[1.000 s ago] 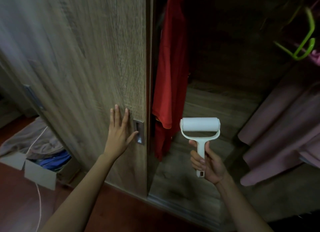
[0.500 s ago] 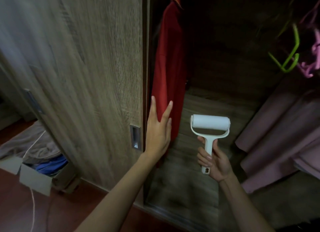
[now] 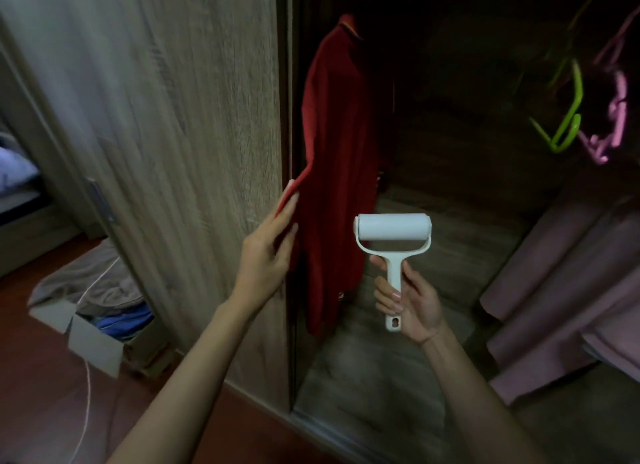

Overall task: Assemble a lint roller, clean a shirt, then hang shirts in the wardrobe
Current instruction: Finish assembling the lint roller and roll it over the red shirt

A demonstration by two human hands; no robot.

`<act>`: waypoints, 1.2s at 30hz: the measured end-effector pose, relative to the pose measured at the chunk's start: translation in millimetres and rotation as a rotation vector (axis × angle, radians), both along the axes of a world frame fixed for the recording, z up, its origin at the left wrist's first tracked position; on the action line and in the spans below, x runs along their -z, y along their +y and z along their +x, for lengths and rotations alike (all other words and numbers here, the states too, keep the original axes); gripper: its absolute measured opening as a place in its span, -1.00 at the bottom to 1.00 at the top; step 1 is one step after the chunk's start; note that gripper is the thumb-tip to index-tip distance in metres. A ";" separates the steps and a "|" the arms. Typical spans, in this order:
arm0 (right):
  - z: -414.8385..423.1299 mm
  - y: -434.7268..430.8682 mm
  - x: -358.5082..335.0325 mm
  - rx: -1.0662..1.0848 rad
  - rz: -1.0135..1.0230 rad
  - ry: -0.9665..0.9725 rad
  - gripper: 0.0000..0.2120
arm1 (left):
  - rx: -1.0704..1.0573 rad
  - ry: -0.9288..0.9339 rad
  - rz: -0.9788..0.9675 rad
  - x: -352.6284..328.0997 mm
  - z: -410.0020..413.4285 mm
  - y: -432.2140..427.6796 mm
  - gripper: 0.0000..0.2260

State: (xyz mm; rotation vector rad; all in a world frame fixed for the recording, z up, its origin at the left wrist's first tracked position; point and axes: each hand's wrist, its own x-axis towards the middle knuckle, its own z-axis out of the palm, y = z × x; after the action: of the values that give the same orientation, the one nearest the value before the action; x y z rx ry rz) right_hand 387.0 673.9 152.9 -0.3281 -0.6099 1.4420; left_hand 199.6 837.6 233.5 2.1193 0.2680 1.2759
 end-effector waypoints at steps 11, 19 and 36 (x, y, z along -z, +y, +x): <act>-39.9 59.3 -76.9 -0.281 0.268 -0.023 -0.60 | 0.081 0.170 -0.048 -117.9 -97.9 24.2 -0.53; -96.4 104.9 -98.6 -0.460 0.316 -0.204 -0.58 | -0.043 0.052 0.008 -146.0 -126.6 52.5 -0.58; -95.7 174.4 -148.2 -0.447 0.370 -0.246 -0.59 | 0.074 0.034 -0.149 -148.8 -128.8 86.2 -0.66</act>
State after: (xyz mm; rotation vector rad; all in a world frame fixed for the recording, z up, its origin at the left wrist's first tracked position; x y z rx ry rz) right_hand 291.3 848.2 301.0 -0.0748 -1.1887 1.6834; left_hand 70.8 923.9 382.3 2.0071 0.2870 1.1426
